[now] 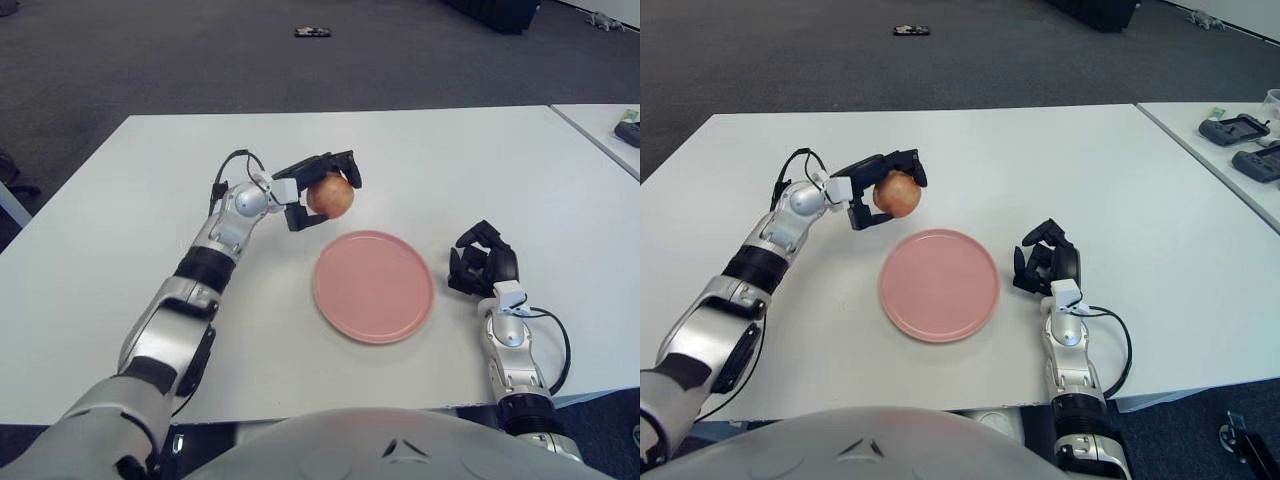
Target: Put the apple into the plate.
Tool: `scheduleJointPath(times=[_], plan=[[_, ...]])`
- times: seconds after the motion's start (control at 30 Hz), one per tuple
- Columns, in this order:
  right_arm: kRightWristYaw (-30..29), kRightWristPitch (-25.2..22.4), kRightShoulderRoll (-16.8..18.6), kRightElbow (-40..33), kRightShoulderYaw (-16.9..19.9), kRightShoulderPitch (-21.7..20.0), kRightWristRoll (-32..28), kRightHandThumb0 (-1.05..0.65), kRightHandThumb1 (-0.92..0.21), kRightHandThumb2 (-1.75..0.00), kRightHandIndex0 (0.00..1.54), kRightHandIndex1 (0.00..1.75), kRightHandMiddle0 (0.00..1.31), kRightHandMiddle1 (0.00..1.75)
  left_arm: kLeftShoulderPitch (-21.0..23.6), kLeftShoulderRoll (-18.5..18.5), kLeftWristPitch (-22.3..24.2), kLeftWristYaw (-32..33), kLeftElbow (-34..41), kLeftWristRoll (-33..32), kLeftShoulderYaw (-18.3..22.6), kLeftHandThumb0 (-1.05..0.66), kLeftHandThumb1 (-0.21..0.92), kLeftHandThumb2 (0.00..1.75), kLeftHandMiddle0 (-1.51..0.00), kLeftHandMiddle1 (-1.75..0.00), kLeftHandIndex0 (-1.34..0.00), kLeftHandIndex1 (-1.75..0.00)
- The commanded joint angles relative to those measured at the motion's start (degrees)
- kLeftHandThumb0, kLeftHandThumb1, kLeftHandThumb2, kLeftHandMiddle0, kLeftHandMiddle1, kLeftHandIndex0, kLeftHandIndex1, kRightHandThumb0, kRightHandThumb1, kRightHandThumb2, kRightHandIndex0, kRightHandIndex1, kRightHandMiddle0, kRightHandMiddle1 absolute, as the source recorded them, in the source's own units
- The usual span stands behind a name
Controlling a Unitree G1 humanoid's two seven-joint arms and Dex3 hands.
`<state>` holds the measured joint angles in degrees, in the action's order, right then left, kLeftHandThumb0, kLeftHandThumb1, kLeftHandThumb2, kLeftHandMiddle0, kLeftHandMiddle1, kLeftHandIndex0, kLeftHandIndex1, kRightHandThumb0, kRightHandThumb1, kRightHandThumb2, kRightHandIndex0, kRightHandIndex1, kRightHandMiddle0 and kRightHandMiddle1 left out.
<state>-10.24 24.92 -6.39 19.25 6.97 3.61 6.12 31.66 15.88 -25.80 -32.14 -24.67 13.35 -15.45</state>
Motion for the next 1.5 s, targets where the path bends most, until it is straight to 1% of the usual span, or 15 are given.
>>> scheduleJointPath(times=[0.0,0.07,0.2,0.33,0.5,0.6,0.7,0.8,0.87,0.9,0.97,1.03,1.17,1.33,1.47], plan=[[0.4,-0.9,-0.3,1.9,0.0,0.9,0.1,-0.46,-0.38,-1.25,1.05,1.75,0.56,1.75,-5.0,0.7,-2.4,-2.2,6.0,-1.1,-2.7,0.00,-0.10,1.75,-0.97,-1.61,-0.70,-1.75],[0.0,-0.4,-0.1,2.1,0.0,0.8,0.3,-0.46,-0.39,-1.24,1.04,1.75,0.55,1.75,-6.3,1.1,-5.2,-3.8,7.1,-2.2,-4.1,0.00,-0.11,1.74,-0.98,-1.60,-0.70,-1.75],[-0.3,-0.1,0.1,2.2,0.0,0.8,0.5,-0.45,-0.40,-1.23,1.04,1.75,0.55,1.75,-6.6,1.8,-7.7,-6.4,7.2,-4.1,-5.2,0.00,-0.11,1.74,-0.98,-1.59,-0.70,-1.75],[-0.1,0.7,0.0,2.5,-0.1,0.8,0.3,-0.45,-0.40,-1.23,1.05,1.75,0.55,1.75,-6.6,2.2,-10.8,-10.1,6.1,-4.0,-8.2,0.00,-0.10,1.74,-0.98,-1.58,-0.70,-1.75],[0.2,0.8,-0.1,2.7,-0.1,0.7,0.3,-0.46,-0.39,-1.24,1.06,1.75,0.55,1.75,-8.1,3.0,-14.1,-10.3,5.9,-0.9,-10.8,0.00,-0.10,1.73,-0.98,-1.58,-0.70,-1.75],[0.1,0.3,0.0,2.5,0.0,0.8,0.2,-0.46,-0.39,-1.24,1.05,1.75,0.55,1.75,-7.9,3.0,-16.0,-11.1,3.7,0.8,-13.2,0.00,-0.10,1.73,-0.97,-1.58,-0.70,-1.75],[-0.2,-0.2,0.5,2.0,0.1,0.9,-0.2,-0.45,-0.39,-1.23,1.03,1.75,0.55,1.75,-8.0,2.5,-18.6,-8.9,0.1,5.6,-15.8,0.00,-0.10,1.74,-0.97,-1.61,-0.70,-1.75],[-0.2,-0.3,0.6,1.7,0.2,1.0,-0.3,-0.45,-0.40,-1.23,1.03,1.75,0.55,1.75,-8.1,2.5,-20.0,-7.5,-1.2,7.2,-16.5,0.00,-0.10,1.74,-0.96,-1.62,-0.69,-1.75],[-0.1,0.0,0.7,1.6,0.1,1.0,-0.5,-0.45,-0.40,-1.23,1.03,1.75,0.54,1.75,-8.6,2.6,-21.6,-5.5,-2.5,9.2,-17.2,0.00,-0.10,1.74,-0.96,-1.62,-0.69,-1.75],[0.0,0.2,0.8,1.6,0.1,1.1,-0.7,-0.45,-0.40,-1.22,1.03,1.75,0.54,1.75,-8.1,2.2,-23.9,-2.9,-3.8,11.6,-17.8,0.00,-0.10,1.75,-0.96,-1.62,-0.69,-1.75],[-0.1,0.5,1.0,1.6,0.1,1.0,-0.7,-0.45,-0.39,-1.24,1.05,1.75,0.55,1.75,-7.8,2.2,-28.5,5.3,-4.9,19.1,-18.1,0.00,-0.10,1.75,-0.96,-1.63,-0.69,-1.75],[-0.2,0.5,1.0,1.5,0.1,1.1,-0.6,-0.46,-0.38,-1.25,1.06,1.75,0.56,1.75,-7.7,2.6,-30.2,10.8,-5.0,24.1,-18.3,0.00,-0.09,1.74,-0.96,-1.63,-0.69,-1.75],[0.0,0.4,0.9,1.3,0.1,1.2,-0.7,-0.46,-0.37,-1.26,1.07,1.75,0.57,1.75,-7.7,3.2,-30.6,17.3,-5.1,29.6,-19.0,0.00,-0.10,1.74,-0.96,-1.62,-0.69,-1.75],[-0.6,0.3,0.7,1.1,-0.1,1.3,0.2,-0.46,-0.37,-1.27,1.07,1.75,0.57,1.75,-8.0,3.1,-28.5,29.0,-4.8,38.4,-20.5,0.00,-0.10,1.74,-0.97,-1.60,-0.69,-1.75],[-0.6,1.2,0.7,1.3,-0.1,1.3,0.1,-0.46,-0.36,-1.27,1.07,1.75,0.57,1.75,-7.1,3.0,-28.0,36.7,-5.9,43.1,-22.3,0.00,-0.07,1.72,-0.94,-1.64,-0.66,-1.75]])
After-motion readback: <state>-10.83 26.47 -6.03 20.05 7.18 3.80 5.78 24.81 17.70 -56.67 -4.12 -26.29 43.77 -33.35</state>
